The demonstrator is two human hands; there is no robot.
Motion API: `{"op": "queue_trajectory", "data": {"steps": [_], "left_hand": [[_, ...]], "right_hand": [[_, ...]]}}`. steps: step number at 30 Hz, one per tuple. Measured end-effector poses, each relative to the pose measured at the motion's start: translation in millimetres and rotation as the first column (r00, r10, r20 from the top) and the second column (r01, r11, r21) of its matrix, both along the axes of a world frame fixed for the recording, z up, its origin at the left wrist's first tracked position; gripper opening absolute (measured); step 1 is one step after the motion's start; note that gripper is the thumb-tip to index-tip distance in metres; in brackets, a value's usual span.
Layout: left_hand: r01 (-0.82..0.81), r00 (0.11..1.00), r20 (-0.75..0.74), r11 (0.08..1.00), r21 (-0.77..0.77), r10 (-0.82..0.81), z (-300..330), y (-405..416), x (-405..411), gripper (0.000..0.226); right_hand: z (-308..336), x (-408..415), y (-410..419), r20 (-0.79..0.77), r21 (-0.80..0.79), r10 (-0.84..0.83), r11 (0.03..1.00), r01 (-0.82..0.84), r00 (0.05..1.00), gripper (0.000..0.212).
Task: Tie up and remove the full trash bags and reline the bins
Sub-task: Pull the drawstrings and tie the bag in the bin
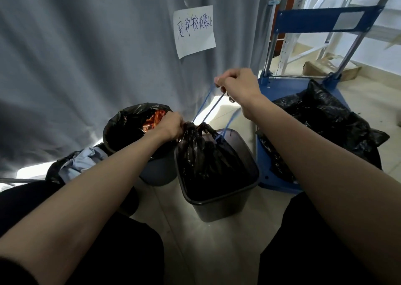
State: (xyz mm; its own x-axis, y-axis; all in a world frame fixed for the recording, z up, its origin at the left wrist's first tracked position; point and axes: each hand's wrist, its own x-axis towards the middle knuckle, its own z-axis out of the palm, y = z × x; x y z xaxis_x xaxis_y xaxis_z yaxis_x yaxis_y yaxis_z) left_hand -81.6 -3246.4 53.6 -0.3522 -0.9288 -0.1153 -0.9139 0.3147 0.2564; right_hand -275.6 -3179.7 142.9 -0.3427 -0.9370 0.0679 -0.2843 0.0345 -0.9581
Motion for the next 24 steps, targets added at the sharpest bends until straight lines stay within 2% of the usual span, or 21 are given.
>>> {"op": "queue_trajectory", "data": {"steps": [3,4,6,8,10,12,14,18,22,24], "left_hand": [[0.005,1.0,0.017,1.0,0.016,-0.005,0.3,0.1,-1.6,0.013],[0.01,1.0,0.026,1.0,0.015,-0.01,2.9,0.0,-1.6,0.011],[0.017,1.0,0.017,0.999,0.033,-0.017,12.8,-2.8,0.3,0.008],[0.016,0.998,-0.054,0.996,0.088,-0.011,24.0,-11.8,5.0,0.019],[0.002,0.991,-0.131,0.994,0.109,0.013,36.9,-18.3,9.7,0.019],[0.003,0.976,-0.216,0.99,0.138,0.027,44.7,-21.2,12.4,0.018],[0.019,0.968,-0.249,0.976,0.216,0.037,48.1,-18.6,11.0,0.038],[0.045,0.997,-0.073,0.963,0.267,-0.027,39.5,-2.9,1.1,0.051],[0.068,0.996,-0.063,0.981,0.184,-0.058,29.6,1.9,-5.1,0.027],[0.088,0.992,-0.101,0.982,0.169,-0.072,28.6,2.2,-6.4,0.016]], "right_hand": [[-1.3,-2.1,1.7,-0.001,-0.006,-0.059,0.998,0.059,0.998,0.018],[-2.6,-1.9,1.5,-0.071,-0.01,-0.068,0.998,0.068,0.995,0.018],[-4.6,0.2,1.7,-0.308,0.033,-0.046,0.998,0.058,0.95,0.02],[-8.1,2.5,2.6,-0.544,0.133,0.029,0.99,0.052,0.838,0.022],[-13.5,5.0,2.9,-0.696,0.2,0.082,0.976,0.084,0.714,0.031],[-17.2,7.7,2.4,-0.806,0.165,0.076,0.981,0.1,0.587,0.039],[-18.7,12.5,1.1,-0.866,0.104,0.074,0.994,0.032,0.494,0.046],[-27.0,28.4,-0.2,-0.922,0.158,0.209,0.972,-0.176,0.326,0.051],[-45.8,38.4,-0.3,-0.937,0.289,0.326,0.927,-0.239,0.129,0.038],[-50.7,37.7,-1.8,-0.928,0.311,0.345,0.924,-0.222,0.138,0.026]]}}
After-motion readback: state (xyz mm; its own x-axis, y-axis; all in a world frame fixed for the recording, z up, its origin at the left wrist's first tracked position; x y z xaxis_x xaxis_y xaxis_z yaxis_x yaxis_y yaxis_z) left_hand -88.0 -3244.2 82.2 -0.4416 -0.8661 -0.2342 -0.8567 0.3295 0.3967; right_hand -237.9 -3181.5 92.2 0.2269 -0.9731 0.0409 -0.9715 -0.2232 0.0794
